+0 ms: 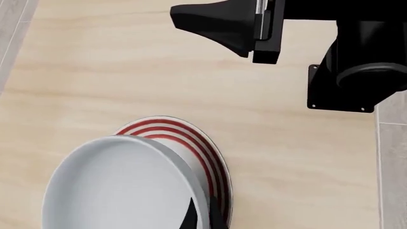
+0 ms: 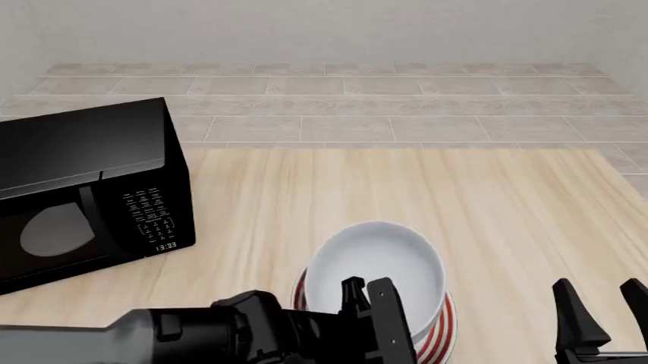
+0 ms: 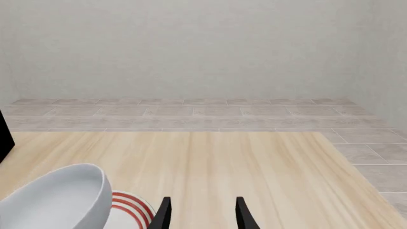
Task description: Pick up the white bowl and put it on the plate.
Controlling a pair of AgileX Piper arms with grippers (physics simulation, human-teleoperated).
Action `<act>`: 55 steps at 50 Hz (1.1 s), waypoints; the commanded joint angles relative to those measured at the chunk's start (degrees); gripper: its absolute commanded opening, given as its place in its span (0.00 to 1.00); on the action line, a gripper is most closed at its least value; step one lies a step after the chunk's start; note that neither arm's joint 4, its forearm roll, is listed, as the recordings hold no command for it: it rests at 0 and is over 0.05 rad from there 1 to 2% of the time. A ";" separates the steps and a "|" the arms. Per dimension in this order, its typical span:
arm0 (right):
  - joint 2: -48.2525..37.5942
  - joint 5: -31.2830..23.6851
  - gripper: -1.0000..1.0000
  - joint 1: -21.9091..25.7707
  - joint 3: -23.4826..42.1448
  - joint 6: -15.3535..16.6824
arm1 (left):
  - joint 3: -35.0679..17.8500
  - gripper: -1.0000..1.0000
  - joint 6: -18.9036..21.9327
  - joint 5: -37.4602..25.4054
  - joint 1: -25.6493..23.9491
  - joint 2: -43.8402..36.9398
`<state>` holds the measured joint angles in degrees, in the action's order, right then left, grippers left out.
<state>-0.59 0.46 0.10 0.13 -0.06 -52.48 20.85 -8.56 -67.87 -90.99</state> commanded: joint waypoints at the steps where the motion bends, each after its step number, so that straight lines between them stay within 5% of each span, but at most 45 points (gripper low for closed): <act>1: 0.04 -0.09 1.00 -0.13 -0.01 0.07 | -0.26 0.00 -0.37 0.39 -0.02 -0.34; 55: 0.02 -0.09 1.00 -0.14 -0.01 0.08 | 0.54 0.00 -3.13 1.14 -0.50 -3.08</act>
<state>-0.58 0.46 0.10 0.13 -0.06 -51.80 18.39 -7.51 -68.36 -93.89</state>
